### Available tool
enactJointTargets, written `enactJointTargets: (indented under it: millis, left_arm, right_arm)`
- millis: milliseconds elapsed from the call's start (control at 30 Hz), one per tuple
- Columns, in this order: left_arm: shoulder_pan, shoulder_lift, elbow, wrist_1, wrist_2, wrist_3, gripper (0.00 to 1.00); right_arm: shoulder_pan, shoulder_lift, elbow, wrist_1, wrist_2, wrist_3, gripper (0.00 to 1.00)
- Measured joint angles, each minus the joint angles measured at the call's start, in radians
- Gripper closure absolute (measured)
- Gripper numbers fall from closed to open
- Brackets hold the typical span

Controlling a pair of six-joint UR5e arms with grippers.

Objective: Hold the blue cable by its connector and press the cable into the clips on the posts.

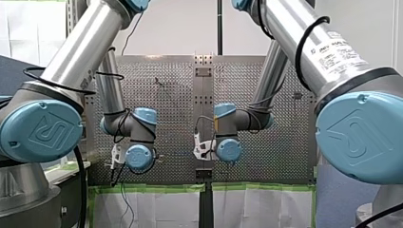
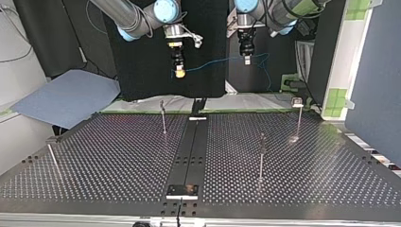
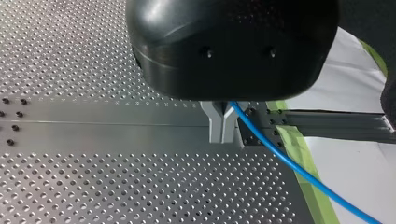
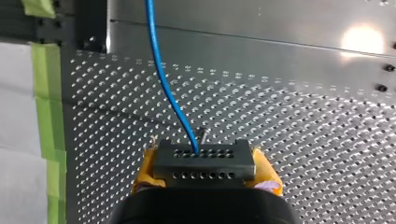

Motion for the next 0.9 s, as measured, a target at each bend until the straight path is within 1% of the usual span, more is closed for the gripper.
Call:
enactJointTargets:
  millis: [33,67,133,200,300,433,533,700,900]
  left_arm:
    - [0.001,0.008,0.000,-0.008,0.004,0.001,1.00]
    - [0.003,0.019,0.000,-0.019,0.007,0.003,1.00]
    - [0.005,0.036,0.000,-0.036,0.008,0.007,1.00]
    - [0.007,0.054,0.000,-0.055,0.005,0.015,1.00]
    - [0.012,0.080,0.010,-0.081,-0.001,0.027,1.00]
    - [0.024,0.112,0.035,-0.112,-0.005,0.026,1.00]
    - [0.034,0.139,0.061,-0.139,-0.005,0.025,1.00]
    - [0.052,0.187,0.096,-0.188,-0.007,0.011,1.00]
    - [0.061,0.237,0.107,-0.238,-0.008,-0.001,1.00]
  right_arm:
    - [-0.001,-0.011,-0.002,0.009,-0.007,0.010,1.00]
    - [-0.002,-0.020,-0.005,0.016,-0.014,0.015,1.00]
    - [-0.004,-0.040,-0.011,0.029,-0.031,0.023,1.00]
    - [-0.004,-0.056,-0.017,0.039,-0.046,0.026,1.00]
    - [-0.005,-0.082,-0.025,0.052,-0.072,0.029,1.00]
    - [-0.005,-0.121,-0.045,0.079,-0.108,0.030,1.00]
    - [-0.005,-0.150,-0.063,0.097,-0.126,0.031,1.00]
    - [-0.006,-0.182,-0.096,0.131,-0.141,0.031,1.00]
    - [-0.007,-0.190,-0.133,0.156,-0.160,0.036,1.00]
